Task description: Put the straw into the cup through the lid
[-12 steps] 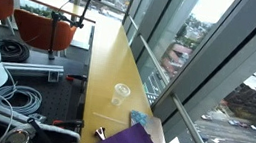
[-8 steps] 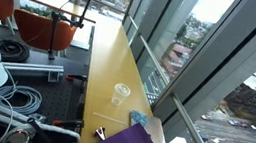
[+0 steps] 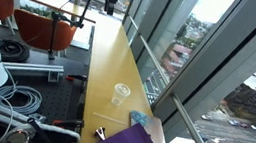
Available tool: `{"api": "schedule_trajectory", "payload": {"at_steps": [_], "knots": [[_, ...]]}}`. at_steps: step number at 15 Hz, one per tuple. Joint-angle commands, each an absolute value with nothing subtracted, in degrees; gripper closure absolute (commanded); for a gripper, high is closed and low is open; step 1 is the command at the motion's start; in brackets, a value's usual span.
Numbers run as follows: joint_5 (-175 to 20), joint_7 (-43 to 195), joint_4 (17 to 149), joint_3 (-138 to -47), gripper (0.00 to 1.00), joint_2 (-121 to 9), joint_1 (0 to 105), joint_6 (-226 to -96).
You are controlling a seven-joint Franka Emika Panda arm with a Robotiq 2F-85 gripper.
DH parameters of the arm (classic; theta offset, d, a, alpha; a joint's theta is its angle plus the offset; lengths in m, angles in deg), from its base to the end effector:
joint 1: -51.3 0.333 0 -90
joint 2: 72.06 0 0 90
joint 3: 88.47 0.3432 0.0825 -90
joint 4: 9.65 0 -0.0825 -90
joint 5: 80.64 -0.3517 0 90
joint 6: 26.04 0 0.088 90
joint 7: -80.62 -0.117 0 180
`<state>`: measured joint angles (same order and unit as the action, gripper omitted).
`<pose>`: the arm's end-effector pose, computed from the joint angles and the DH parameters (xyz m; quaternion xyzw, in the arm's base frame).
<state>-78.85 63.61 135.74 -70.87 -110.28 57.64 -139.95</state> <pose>0.2874 0.1406 0.5127 0.9923 0.0389 0.0787 0.0878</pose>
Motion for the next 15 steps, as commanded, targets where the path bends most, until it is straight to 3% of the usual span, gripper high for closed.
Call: {"api": "schedule_trajectory", "payload": {"at_steps": [1, 7, 15], "knots": [[-74.1, 60.8, 142.4, -71.4, 0.0, -108.4, 54.7, -156.0], [-70.1, 60.4, 145.6, -74.1, 0.0, -94.7, 46.7, -174.7], [-65.5, 58.8, 136.7, -79.1, 0.0, -73.5, 44.0, -182.0]]}}
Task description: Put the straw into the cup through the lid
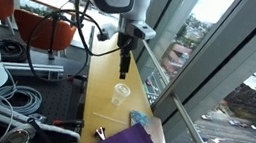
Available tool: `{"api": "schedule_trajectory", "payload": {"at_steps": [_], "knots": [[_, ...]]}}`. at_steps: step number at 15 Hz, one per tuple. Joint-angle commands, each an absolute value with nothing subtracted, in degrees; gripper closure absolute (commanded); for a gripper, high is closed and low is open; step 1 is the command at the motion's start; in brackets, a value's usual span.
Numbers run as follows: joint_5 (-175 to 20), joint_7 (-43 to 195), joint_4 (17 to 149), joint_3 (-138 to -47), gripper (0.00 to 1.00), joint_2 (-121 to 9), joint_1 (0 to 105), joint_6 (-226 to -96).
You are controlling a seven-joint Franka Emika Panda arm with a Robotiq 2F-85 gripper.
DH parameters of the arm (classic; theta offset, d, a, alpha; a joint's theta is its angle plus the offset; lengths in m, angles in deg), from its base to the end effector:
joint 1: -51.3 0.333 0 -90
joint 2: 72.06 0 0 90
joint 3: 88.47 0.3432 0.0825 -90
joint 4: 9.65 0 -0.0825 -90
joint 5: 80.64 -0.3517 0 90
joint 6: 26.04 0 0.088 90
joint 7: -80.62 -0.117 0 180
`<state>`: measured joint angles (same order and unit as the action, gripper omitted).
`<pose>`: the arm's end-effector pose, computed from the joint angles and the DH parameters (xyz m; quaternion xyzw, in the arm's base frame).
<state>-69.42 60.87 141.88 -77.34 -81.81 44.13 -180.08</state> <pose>0.4148 0.0340 0.3625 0.9909 -0.0534 0.1150 0.0455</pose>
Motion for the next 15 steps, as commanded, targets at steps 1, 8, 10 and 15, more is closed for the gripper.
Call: {"api": "schedule_trajectory", "payload": {"at_steps": [1, 8, 10, 15], "knots": [[-64.4, 58.3, 135.0, -80.1, 0.0, -71.1, 44.5, -182.0], [-56.9, 51.9, 126.6, -89.8, 0.0, -55.7, 51.9, -182.9], [-57.5, 51.5, 124.6, -92.2, 0.0, -51.7, 54.7, -183.4], [-60.0, 52.1, 118.6, -96.8, 0.0, -41.6, 60.9, -185.2]]}}
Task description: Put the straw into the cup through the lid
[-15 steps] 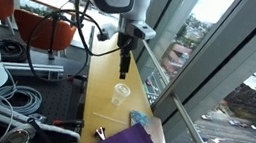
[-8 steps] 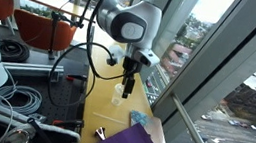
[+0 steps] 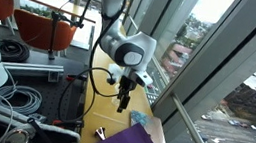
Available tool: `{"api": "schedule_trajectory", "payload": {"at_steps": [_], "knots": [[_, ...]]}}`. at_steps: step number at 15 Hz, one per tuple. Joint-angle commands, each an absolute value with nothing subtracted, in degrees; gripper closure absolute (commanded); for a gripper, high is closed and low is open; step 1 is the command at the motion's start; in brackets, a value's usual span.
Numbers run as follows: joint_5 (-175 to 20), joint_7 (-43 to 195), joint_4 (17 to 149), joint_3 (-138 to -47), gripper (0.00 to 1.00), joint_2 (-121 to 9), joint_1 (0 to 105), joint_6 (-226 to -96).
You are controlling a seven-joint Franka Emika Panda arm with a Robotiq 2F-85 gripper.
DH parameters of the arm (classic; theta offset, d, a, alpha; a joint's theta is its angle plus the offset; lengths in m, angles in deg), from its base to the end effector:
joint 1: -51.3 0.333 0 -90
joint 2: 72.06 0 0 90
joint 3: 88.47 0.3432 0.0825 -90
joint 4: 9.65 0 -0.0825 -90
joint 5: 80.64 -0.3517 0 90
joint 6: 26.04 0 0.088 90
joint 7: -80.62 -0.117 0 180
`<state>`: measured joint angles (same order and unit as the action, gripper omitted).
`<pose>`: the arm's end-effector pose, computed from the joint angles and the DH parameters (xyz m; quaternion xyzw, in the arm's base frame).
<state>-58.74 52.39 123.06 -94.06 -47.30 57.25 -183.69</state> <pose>0.5156 0.0162 0.1996 0.9938 -0.0612 0.0222 0.0900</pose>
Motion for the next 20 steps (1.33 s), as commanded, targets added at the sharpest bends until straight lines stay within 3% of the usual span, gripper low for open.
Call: {"api": "schedule_trajectory", "payload": {"at_steps": [1, 13, 20], "knots": [[-60.5, 52.0, 117.3, -97.4, 0.0, -39.7, 62.0, -185.3], [-65.0, 53.8, 113.7, -99.8, 0.0, -34.4, 66.6, -184.8], [-72.2, 66.2, 117.8, -92.9, 0.0, -32.6, 59.1, -192.9]]}}
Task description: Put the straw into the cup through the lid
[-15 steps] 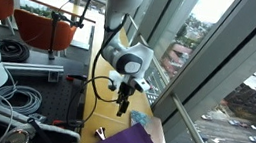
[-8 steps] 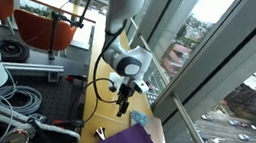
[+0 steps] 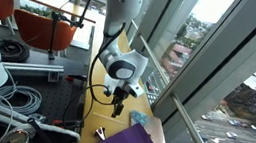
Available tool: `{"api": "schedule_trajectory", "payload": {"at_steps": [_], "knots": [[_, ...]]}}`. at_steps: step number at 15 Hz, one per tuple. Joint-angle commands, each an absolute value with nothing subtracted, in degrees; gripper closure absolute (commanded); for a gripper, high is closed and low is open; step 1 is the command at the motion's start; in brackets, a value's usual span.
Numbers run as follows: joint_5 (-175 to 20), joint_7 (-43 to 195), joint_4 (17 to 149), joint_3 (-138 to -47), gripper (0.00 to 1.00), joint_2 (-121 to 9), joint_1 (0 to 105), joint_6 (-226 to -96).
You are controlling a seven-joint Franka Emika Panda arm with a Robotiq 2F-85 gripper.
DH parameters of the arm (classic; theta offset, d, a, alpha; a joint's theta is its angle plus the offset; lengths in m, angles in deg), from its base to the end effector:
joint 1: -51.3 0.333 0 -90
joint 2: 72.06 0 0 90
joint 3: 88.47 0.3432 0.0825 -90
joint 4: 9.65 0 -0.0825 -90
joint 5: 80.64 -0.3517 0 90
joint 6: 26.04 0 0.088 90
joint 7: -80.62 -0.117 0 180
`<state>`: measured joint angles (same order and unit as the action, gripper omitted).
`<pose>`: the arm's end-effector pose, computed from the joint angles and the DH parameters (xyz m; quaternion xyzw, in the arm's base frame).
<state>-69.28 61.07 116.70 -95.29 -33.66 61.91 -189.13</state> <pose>0.5326 0.0428 0.1151 0.9974 -0.0298 -0.0020 0.0663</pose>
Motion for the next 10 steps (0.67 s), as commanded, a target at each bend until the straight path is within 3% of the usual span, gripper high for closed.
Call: {"api": "schedule_trajectory", "payload": {"at_steps": [1, 10], "knots": [[-72.7, 67.3, 117.9, -92.7, 0.0, -32.1, 58.8, -193.7], [-73.4, 70.5, 114.6, -93.9, 0.0, -25.0, 59.9, -200.0]]}}
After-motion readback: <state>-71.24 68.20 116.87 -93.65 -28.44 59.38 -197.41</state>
